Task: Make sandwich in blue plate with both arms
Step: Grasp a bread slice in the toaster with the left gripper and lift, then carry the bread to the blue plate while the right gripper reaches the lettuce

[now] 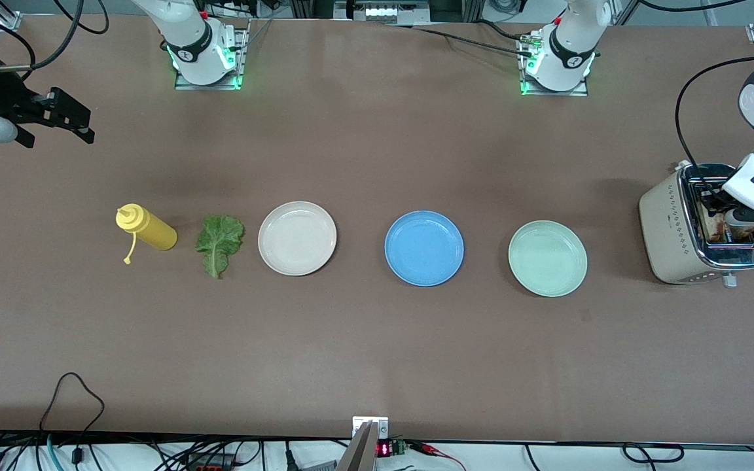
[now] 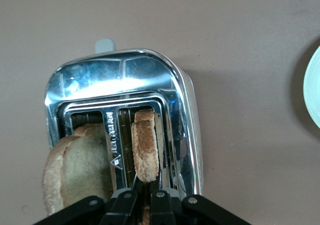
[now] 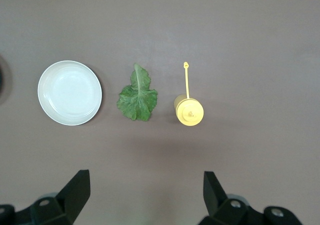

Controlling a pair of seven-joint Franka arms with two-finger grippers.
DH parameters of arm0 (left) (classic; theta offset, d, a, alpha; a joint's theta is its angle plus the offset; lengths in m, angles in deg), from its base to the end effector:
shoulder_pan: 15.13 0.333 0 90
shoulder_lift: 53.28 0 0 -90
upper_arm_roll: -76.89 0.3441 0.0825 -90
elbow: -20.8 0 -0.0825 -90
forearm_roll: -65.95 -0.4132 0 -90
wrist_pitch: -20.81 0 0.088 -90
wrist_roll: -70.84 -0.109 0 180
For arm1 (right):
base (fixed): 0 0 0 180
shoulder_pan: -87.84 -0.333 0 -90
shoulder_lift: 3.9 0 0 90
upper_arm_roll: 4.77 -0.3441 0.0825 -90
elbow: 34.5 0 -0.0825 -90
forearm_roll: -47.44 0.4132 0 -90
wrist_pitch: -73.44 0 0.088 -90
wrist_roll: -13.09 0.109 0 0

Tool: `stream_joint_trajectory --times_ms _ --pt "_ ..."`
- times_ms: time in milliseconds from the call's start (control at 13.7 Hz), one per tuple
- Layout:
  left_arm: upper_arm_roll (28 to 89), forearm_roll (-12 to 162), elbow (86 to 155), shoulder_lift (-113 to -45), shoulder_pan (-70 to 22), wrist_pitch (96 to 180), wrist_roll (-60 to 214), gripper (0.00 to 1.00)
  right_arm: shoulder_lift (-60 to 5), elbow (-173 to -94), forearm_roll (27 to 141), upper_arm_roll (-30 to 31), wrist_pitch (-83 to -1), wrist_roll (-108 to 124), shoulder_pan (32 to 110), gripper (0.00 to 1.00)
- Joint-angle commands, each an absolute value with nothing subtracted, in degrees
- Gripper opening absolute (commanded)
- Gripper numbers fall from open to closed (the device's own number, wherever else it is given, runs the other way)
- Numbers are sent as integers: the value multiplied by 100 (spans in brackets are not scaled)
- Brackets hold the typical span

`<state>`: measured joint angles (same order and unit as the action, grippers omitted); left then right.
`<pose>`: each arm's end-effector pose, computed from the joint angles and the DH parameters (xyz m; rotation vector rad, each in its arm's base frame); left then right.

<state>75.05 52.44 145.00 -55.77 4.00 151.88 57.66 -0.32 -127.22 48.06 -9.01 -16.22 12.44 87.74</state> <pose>0.5468 0.1763 0.3910 -2.9435 0.1129 -0.0379 0.5600 0.0451 0.6620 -3.1321 -0.1365 -0.0136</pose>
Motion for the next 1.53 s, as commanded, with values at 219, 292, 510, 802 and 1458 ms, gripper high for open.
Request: stream_joint_trajectory --times_ms 219,292,510,802,1458 --pt "7242 5259 12999 -5346 376 12501 5749 2 49 -12828 4761 -881 -1682 1257 8732 100" --pt "7154 5259 12682 -5337 376 12000 5748 2 49 -12828 4761 -881 -1682 1231 8732 100" --pt "6680 5259 11872 -5346 376 10951 5818 2 58 -12810 4770 -881 -1691 1213 8732 100" --pt "5689 5409 11800 -5450 350 10537 5810 2 41 -12757 4744 -872 -1655 1204 8749 100" --pt "4930 7584 11142 -7189 -264 10632 6248 0 -100 -12801 4761 -881 -1717 1248 8758 100"
